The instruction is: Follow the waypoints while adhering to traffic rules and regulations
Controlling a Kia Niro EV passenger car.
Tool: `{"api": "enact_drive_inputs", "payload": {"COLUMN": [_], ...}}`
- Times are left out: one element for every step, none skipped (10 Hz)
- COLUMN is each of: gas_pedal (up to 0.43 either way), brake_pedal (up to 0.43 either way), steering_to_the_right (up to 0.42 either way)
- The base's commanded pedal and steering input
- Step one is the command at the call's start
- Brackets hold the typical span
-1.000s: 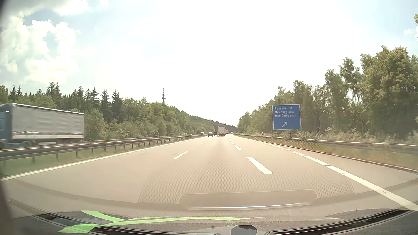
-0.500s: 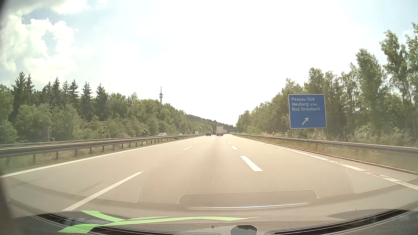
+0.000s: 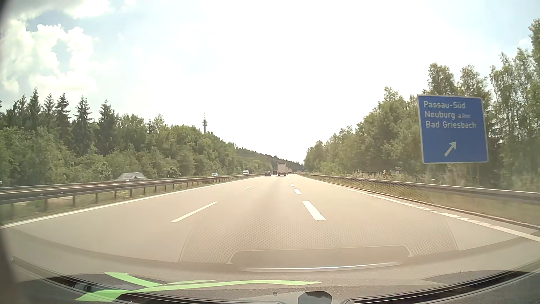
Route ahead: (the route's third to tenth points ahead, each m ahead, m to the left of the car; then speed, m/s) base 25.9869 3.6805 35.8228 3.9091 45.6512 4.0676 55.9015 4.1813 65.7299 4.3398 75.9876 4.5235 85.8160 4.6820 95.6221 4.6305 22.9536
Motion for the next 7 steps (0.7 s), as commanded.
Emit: {"api": "enact_drive_inputs", "payload": {"gas_pedal": [0.209, 0.209, 0.209, 0.209, 0.209, 0.209, 0.209], "brake_pedal": [0.0, 0.0, 0.0, 0.0, 0.0, 0.0, 0.0], "steering_to_the_right": [0.0, 0.0, 0.0, 0.0, 0.0, 0.0, 0.0]}}
